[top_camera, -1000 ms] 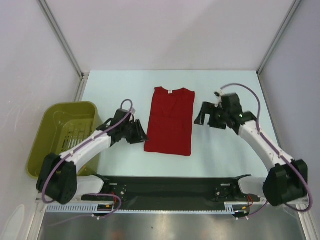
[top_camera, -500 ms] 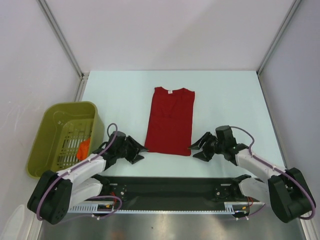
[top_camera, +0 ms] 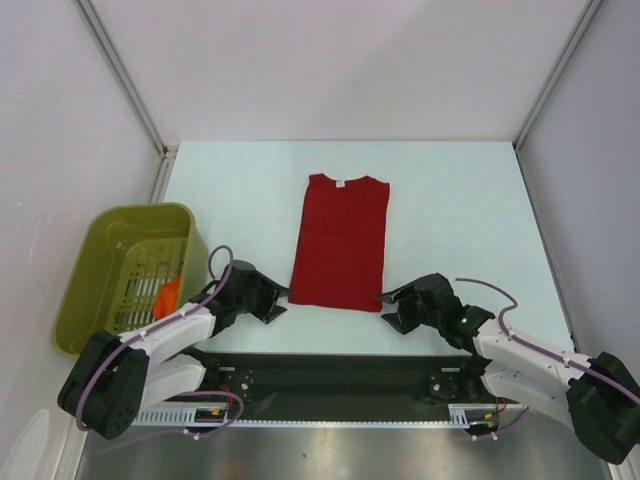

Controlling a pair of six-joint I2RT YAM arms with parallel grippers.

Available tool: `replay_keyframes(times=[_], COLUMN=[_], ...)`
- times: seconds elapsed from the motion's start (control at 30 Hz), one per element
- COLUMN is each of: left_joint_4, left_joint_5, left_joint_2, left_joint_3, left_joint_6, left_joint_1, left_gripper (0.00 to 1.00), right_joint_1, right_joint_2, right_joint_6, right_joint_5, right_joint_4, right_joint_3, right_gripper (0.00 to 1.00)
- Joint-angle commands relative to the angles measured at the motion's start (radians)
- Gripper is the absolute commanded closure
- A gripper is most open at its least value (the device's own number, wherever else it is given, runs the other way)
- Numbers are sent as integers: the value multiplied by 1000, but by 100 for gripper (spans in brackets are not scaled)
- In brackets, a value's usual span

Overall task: Fold and stack the t-shirts
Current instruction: Fold the tshirt

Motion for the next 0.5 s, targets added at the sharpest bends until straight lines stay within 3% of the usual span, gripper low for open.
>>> replay_keyframes(times=[0.0,0.47], left_joint_4=[-11,5], left_joint_5=[-58,-58], left_joint_2=[24,133], left_joint_3=[23,76], left_joint_6=[-29,-32], left_joint_1=[-7,-7], left_gripper=[43,48], right_joint_1=[13,16], right_joint_2=[19,186], right_joint_6=[87,94], right_joint_5=[119,73], right_joint_4=[-42,108], right_joint_3=[-11,-26], right_gripper=[43,44])
